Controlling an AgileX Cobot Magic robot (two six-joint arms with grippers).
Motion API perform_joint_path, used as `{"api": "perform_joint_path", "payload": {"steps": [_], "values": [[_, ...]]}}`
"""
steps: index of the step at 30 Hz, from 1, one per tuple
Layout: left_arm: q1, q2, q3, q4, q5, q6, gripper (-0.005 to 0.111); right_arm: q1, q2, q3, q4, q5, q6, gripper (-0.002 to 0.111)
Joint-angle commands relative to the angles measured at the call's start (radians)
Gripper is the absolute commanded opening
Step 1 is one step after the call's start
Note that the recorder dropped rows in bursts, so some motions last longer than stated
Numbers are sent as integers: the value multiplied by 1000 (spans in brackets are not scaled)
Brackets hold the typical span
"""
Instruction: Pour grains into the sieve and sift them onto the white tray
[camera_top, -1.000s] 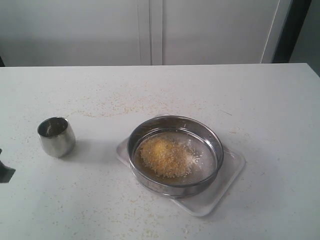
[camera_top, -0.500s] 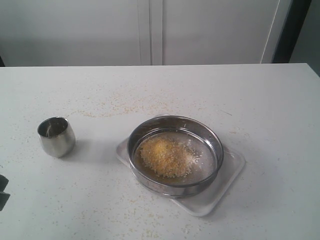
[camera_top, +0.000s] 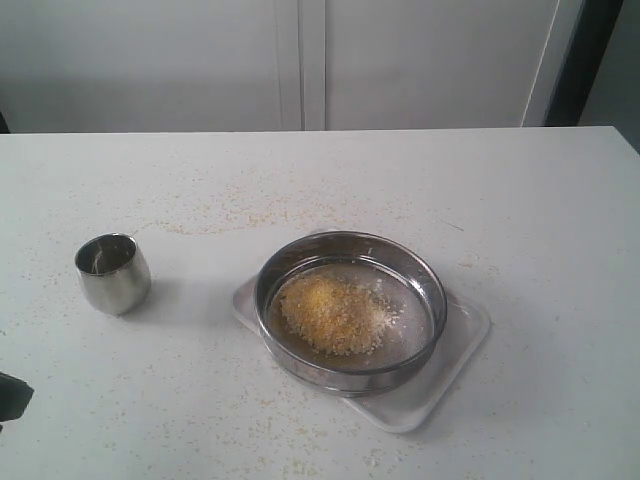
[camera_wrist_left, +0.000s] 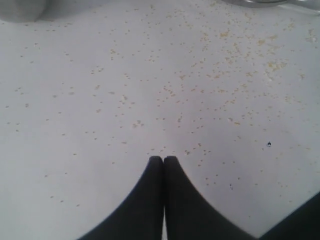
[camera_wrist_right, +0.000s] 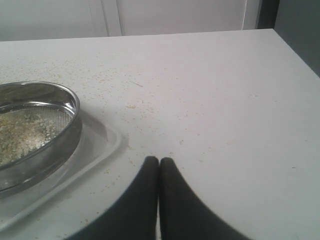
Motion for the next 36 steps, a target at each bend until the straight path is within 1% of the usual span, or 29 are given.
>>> {"api": "perform_joint_path", "payload": {"steps": [1, 5, 13, 36], "values": [[-4, -34, -5, -28, 25, 17, 0, -7, -5, 2, 0, -14, -2, 0], [-4, -66, -5, -25, 41, 17, 0, -7, -5, 2, 0, -14, -2, 0], [-4, -131, -5, -25, 32, 12, 0, -7, -5, 2, 0, -14, -2, 0], [-4, -133, -5, -25, 32, 12, 0, -7, -5, 2, 0, -14, -2, 0]]}}
